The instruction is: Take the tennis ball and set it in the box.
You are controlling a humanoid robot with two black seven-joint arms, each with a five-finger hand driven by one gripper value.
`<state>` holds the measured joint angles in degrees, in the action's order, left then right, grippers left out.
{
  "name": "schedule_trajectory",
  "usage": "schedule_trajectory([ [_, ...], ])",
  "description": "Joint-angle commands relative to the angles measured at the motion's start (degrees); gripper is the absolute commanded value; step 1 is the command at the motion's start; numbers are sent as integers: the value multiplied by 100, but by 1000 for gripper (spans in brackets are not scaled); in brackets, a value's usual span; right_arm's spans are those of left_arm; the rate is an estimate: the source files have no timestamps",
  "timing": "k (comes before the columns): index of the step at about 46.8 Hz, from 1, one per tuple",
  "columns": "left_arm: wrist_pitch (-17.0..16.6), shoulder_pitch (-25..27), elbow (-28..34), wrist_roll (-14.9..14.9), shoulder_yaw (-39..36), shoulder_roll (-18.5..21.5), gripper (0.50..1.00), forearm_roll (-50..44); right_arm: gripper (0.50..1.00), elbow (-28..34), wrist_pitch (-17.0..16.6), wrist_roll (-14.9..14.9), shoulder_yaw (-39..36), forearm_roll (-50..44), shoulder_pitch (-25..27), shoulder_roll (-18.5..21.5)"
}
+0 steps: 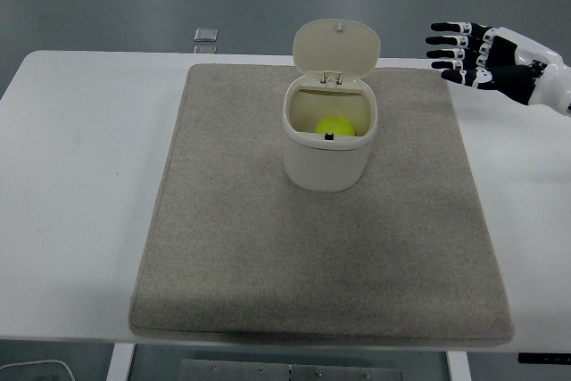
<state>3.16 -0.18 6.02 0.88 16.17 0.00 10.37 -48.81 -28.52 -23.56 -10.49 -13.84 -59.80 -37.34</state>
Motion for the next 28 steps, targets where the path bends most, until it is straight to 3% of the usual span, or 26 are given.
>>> schedule_trajectory([
  [1, 0, 0, -4, 0, 0, 0, 992, 0, 858, 152, 189, 79, -6, 381, 108, 103],
  [20, 0, 0, -5, 0, 0, 0, 992, 0, 858, 364, 1120, 1116, -41, 2095, 267, 605],
  [28, 0, 0, -5, 0, 0, 0, 992, 0, 858, 407, 1428, 1239, -50, 3044, 267, 727],
])
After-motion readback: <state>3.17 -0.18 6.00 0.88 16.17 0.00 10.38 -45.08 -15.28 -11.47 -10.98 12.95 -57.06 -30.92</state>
